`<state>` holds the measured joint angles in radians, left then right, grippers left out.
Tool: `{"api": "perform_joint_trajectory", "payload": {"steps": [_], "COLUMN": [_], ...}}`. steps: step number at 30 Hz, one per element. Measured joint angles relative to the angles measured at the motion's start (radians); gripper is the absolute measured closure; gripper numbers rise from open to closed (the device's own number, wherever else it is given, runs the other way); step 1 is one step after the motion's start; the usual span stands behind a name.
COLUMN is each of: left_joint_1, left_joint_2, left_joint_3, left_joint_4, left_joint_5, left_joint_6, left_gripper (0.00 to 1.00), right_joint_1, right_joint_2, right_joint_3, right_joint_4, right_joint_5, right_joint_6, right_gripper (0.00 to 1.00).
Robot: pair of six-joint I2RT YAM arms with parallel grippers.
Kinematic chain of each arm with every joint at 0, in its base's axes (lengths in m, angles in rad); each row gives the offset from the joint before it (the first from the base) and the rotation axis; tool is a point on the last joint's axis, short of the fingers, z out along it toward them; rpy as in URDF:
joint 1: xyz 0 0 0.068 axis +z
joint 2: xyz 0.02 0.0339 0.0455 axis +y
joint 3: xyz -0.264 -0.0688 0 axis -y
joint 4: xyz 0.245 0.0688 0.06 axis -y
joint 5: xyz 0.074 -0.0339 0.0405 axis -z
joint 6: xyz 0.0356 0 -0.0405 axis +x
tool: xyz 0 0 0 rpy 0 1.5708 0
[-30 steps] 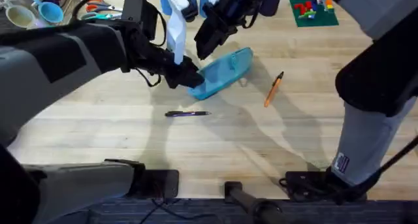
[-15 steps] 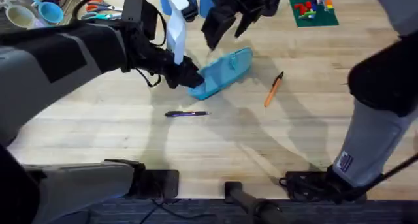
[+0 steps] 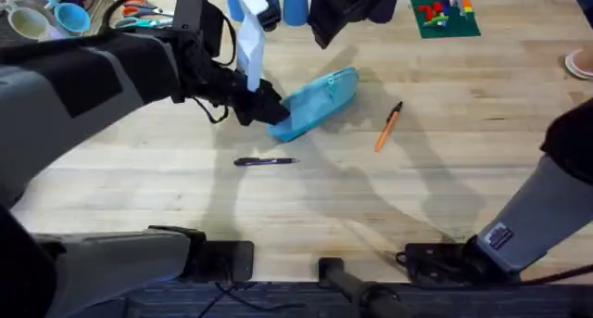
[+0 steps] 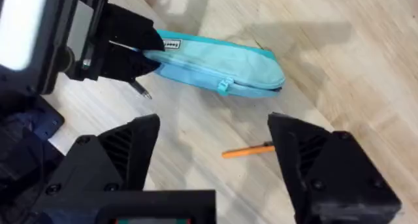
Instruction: Unzip the bag, pick up the pens from the table one at a time and place them inside, then zip the bag closed.
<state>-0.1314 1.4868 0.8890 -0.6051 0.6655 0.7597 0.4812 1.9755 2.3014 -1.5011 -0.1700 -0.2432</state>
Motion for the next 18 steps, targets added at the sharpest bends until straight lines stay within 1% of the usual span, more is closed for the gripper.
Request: {"api": "perform_joint_trajectory", "payload": {"steps": [18], "left_joint_1": [0.000], "left_joint_2": [0.000], "left_joint_3": [0.000], "left_joint_4": [0.000], "left_joint_5": [0.000], "left_joint_6": [0.000], "left_gripper": [0.959], "right_joint_1": [-0.002], "right_joint_2": [-0.012], "right_joint_3": [0.001], "right_joint_4": [-0.008], "right_joint_5": [0.009], "right_joint_6": [0.001], "right_gripper": [0.004]}}
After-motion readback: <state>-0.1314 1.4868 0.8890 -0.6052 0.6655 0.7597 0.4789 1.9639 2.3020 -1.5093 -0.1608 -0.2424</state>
